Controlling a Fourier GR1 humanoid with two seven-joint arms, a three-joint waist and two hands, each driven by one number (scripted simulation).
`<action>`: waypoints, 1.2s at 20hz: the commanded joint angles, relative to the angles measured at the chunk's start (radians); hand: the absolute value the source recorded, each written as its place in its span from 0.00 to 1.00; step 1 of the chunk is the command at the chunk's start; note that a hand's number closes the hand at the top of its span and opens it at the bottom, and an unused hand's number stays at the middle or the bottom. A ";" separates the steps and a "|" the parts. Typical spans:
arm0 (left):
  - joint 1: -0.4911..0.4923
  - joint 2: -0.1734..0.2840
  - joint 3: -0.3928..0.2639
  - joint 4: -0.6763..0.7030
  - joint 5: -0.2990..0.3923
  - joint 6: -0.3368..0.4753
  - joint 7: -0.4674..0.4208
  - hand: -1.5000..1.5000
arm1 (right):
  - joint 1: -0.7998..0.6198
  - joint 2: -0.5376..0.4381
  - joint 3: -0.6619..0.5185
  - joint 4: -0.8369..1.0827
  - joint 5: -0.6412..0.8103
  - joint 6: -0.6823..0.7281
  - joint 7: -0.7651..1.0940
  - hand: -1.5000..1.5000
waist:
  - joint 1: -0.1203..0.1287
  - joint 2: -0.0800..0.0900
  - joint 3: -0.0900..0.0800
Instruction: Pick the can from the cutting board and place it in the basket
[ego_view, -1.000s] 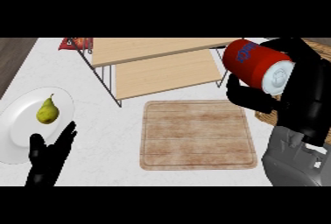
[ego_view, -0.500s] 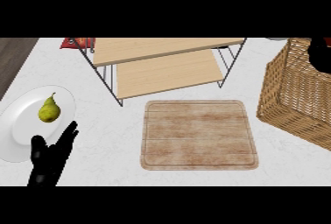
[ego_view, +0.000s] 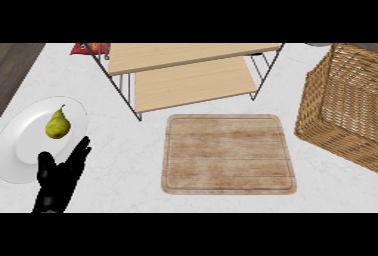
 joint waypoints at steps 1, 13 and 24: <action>-0.023 -0.020 0.002 0.107 -0.008 -0.012 -0.012 0.50 | 0.006 -0.045 -0.040 0.131 -0.025 -0.024 -0.076 1.00 | 0.003 0.010 -0.010; 0.003 -0.051 -0.011 0.068 -0.031 -0.002 0.003 0.50 | 0.096 0.002 -0.238 0.409 -0.210 -0.264 -0.382 1.00 | 0.007 0.012 -0.008; -0.019 -0.025 0.018 0.008 -0.018 -0.018 0.090 0.50 | 0.220 -0.073 -0.242 0.533 -0.104 -0.360 -0.420 1.00 | 0.002 0.011 -0.009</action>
